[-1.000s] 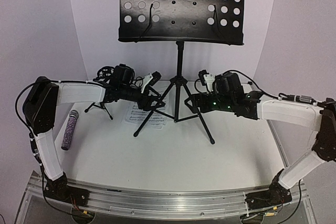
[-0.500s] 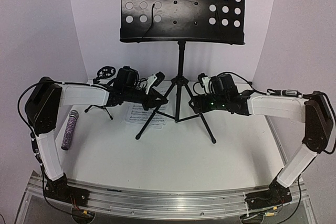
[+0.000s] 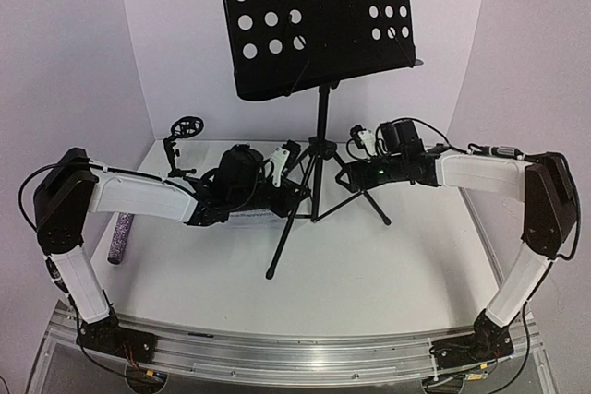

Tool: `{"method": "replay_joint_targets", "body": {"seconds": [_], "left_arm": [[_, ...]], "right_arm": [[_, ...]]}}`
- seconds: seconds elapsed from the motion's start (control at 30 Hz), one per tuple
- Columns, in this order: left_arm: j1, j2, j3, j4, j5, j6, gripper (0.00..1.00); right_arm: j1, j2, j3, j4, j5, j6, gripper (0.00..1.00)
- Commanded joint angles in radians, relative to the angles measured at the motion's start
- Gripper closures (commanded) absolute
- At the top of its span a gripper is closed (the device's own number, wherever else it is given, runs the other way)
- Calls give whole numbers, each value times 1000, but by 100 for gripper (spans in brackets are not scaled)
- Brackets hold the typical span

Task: Pack up the instrument practice props

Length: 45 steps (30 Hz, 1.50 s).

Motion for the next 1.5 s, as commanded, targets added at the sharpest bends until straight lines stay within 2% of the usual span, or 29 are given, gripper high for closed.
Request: {"method": "replay_joint_targets", "body": {"seconds": [0.0,0.23,0.4,0.5,0.6,0.7,0.77,0.93,1.03,1.13,1.47], "left_arm": [[-47,70,68,-42,-4,-184,100],[-46,115,85,1,8,-165,100],[-46,125,78,28,43,-135,100],[-46,129,79,32,58,-128,100],[-46,131,78,39,62,-119,100],[-46,133,79,44,64,-107,100],[-46,134,81,45,62,-102,100],[-46,137,84,50,55,-97,100],[-46,137,87,51,51,-96,100],[-47,137,87,55,49,-97,100],[-45,141,95,61,45,-92,100]], "right_arm": [[-36,-18,79,-2,-75,-6,14],[-35,-183,93,-304,-106,62,2],[-36,-289,108,-323,-234,301,2],[-35,-279,139,-277,-340,510,11],[-36,-282,105,-155,-337,738,24],[-34,-282,-6,63,-316,1009,41],[-23,-268,-55,192,-306,1128,45],[39,-219,-49,246,-259,1172,40],[51,-215,-76,283,-225,1204,46],[53,-211,-95,302,-205,1219,56],[55,-184,-112,328,-177,1241,70]]}}
